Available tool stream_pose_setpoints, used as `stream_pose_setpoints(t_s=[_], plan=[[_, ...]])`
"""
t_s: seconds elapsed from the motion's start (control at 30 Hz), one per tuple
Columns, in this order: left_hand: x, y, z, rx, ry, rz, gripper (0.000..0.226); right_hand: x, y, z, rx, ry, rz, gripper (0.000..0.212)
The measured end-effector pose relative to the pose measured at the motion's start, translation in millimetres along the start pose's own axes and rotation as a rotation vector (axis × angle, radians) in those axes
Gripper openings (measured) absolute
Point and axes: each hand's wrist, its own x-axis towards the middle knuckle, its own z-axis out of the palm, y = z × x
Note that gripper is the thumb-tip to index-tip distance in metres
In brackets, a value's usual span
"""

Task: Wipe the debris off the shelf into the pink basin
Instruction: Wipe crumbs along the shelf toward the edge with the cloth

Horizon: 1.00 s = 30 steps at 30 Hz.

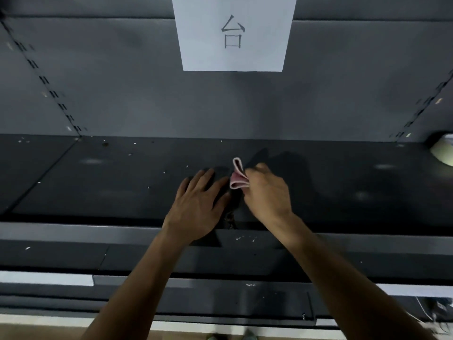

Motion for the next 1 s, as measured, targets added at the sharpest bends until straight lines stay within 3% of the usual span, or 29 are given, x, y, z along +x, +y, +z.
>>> stream_pose_setpoints(t_s=[0.17, 0.33, 0.5, 0.67, 0.87, 1.0], plan=[[-1.6, -1.4, -1.0, -0.021, -0.005, -0.020, 0.058, 13.4, 25.9, -17.3, 0.185, -0.039, -0.018, 0.027], [-1.0, 0.4, -1.4, -0.043, 0.026, -0.056, 0.059, 37.0, 125.4, -45.4, 0.027, 0.105, 0.190, 0.055], [1.3, 3.4, -4.8, -0.037, 0.036, -0.064, 0.061, 55.5, 179.2, -44.8, -0.068, 0.078, 0.361, 0.055], [-0.1, 4.3, -6.6, -0.036, 0.023, -0.061, 0.059, 73.3, 125.9, -19.9, -0.090, -0.019, 0.204, 0.020], [0.2, 5.3, -9.1, -0.064, 0.034, -0.067, 0.056, 63.9, 20.6, 10.3, 0.016, -0.104, -0.073, 0.017], [0.9, -4.9, -14.1, -0.116, 0.077, -0.087, 0.050, 59.8, -3.5, 16.4, 0.158, -0.159, -0.182, 0.012]])
